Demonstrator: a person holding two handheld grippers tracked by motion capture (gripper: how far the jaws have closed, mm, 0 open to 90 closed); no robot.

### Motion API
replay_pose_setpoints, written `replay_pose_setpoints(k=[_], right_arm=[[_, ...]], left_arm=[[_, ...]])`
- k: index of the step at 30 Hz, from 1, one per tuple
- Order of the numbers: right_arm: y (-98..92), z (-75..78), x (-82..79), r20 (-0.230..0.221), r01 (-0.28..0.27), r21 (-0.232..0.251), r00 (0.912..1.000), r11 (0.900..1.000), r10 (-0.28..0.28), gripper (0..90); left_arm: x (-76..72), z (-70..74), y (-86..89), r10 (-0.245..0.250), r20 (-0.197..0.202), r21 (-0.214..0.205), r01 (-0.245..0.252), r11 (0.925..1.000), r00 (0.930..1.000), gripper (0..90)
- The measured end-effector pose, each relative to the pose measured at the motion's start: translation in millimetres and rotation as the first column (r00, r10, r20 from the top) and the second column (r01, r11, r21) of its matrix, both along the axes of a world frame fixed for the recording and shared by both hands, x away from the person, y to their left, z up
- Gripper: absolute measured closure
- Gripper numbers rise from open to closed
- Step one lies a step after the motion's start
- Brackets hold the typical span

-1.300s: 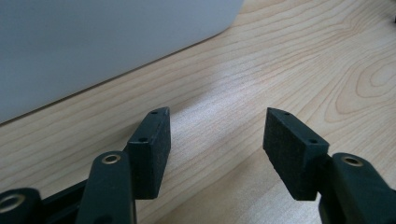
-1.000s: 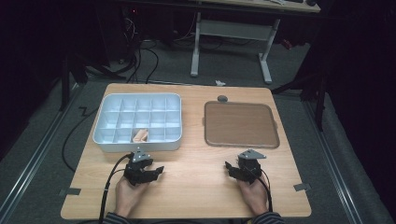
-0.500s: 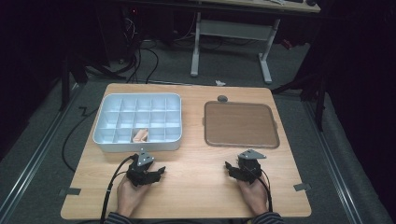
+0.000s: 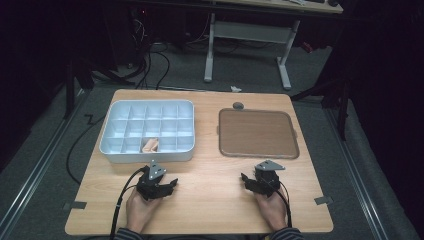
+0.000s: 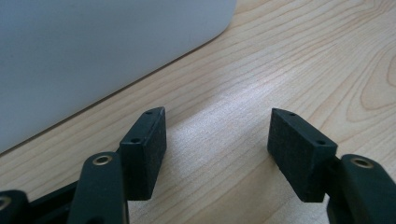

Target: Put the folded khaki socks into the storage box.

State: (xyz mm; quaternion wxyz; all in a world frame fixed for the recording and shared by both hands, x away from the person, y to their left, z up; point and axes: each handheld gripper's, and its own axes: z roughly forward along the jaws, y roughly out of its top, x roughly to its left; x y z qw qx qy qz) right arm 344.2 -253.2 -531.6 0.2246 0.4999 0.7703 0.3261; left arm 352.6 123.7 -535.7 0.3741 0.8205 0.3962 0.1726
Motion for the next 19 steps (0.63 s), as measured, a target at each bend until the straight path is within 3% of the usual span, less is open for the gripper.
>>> replay_pose_setpoints(k=[19], right_arm=[[-0.1, 0.0, 0.0, 0.0, 0.001, 0.0, 1.0, 1.0, -0.001, 36.3]], left_arm=[[-0.1, -0.2, 0.1, 0.024, -0.004, 0.002, -0.024, 0.9997, 0.9997, 33.7]])
